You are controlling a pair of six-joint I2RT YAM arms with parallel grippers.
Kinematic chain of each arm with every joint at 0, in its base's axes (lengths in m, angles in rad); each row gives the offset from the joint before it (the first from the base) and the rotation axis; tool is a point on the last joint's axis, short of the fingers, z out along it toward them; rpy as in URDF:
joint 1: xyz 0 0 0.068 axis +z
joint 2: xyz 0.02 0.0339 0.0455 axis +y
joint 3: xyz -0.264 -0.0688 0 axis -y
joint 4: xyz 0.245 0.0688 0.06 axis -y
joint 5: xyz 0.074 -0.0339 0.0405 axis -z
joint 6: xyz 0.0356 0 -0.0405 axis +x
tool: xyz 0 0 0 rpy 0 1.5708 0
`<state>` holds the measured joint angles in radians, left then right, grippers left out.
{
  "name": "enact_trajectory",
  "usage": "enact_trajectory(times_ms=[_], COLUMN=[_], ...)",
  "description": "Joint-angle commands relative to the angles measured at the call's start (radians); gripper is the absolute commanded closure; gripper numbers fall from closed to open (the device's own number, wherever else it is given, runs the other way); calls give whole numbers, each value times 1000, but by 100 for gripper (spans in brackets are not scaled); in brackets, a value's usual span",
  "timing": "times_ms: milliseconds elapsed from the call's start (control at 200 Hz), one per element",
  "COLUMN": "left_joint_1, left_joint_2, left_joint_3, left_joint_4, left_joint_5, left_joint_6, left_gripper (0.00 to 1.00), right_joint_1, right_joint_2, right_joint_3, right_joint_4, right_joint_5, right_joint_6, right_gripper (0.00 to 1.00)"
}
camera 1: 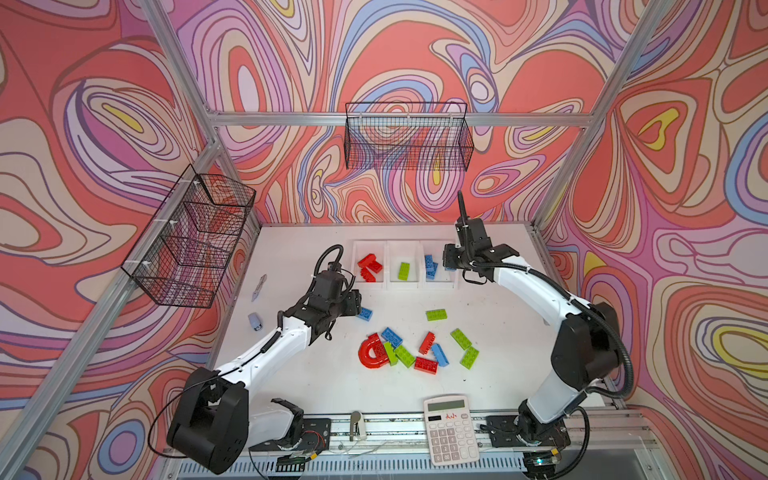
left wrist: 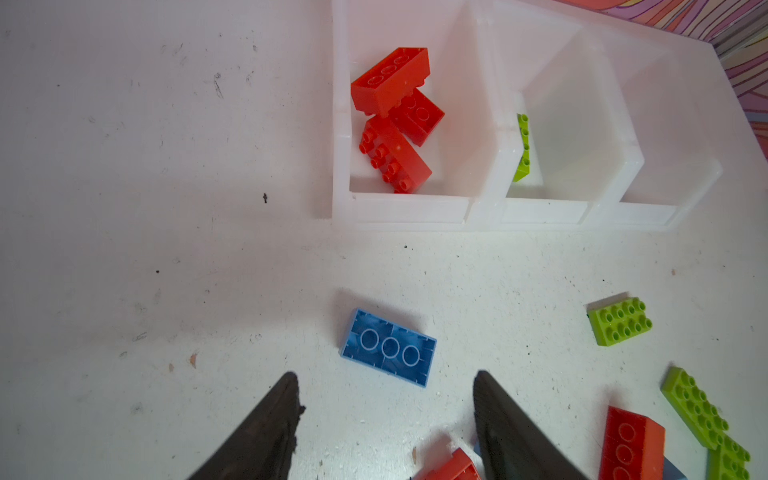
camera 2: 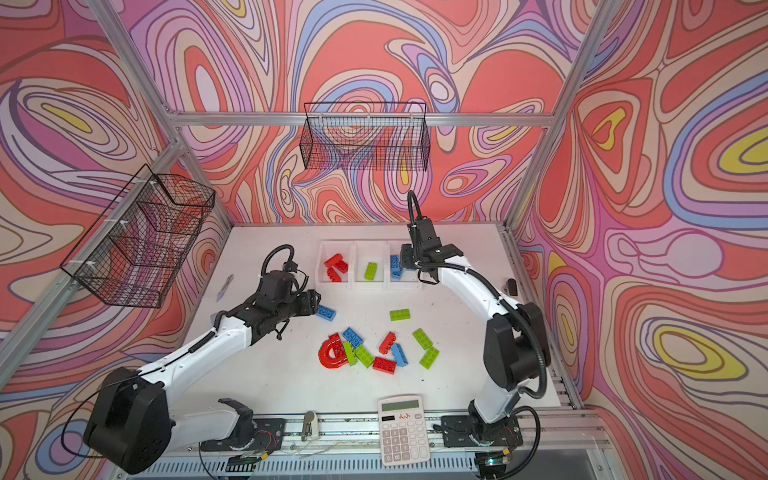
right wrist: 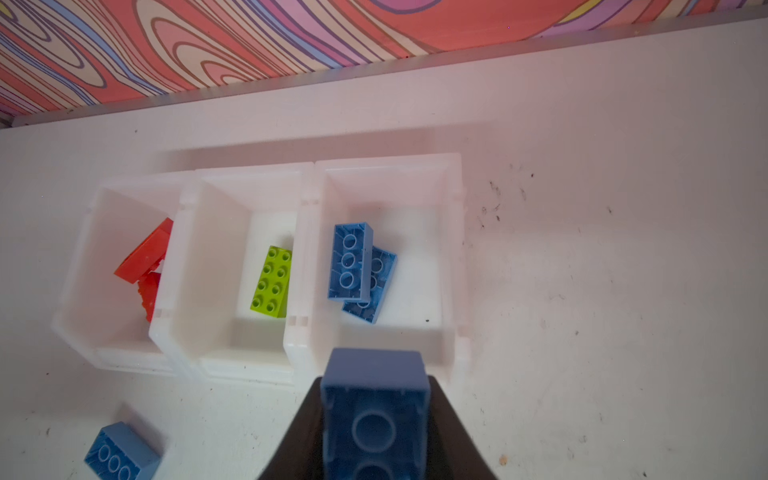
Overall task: Sort the legos into containers by color
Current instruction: 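Place the blue brick in the blue-brick compartment with the right gripper, then lower the left gripper onto the red brick lying on the red arch piece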
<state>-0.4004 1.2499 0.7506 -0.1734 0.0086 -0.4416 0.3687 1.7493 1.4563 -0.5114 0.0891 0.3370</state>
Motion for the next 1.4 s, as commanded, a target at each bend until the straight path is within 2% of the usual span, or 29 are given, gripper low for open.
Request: enact_trajectory(times_ms=[0, 245, 316, 411, 516, 736, 977, 1157, 1392], left_joint_1=[-9, -66, -83, -119, -151, -194, -249, -306, -336], left_joint_2=[-42, -73, -71, -63, -59, -65, -31, -21, 45], left_joint_3=[-23, -28, -32, -42, -68, -145, -151, -147, -130], left_joint_4=[-43, -124, -130, -142, -156, -162, -186, -218, -229], left_joint_5=[12, -18, -15, -46, -66, -55, -42, -66, -69], left_joint_6=[-31, -31, -47, -74, -104, -158, -198, -244, -241], left_gripper=[31, 31, 31, 31, 31, 33, 34, 35, 37], right_joint_1=[-11, -29, -35, -40, -43, -55, -59, -65, -73], right_joint_2=[107, 233, 252, 259, 246, 159, 53, 32, 18], right_joint_3=[73, 162, 170, 163, 157, 120, 23, -11, -50], right_joint_4=[3, 25, 30, 44, 48, 57, 95, 96, 109], right_joint_5=[-37, -28, -31, -41, -49, -29, -26, -28, -31], right_joint_6=[-61, -83, -82, -84, -86, -95, -89, -85, -79], right_gripper=[67, 63, 57, 44, 39, 39, 40, 40, 41])
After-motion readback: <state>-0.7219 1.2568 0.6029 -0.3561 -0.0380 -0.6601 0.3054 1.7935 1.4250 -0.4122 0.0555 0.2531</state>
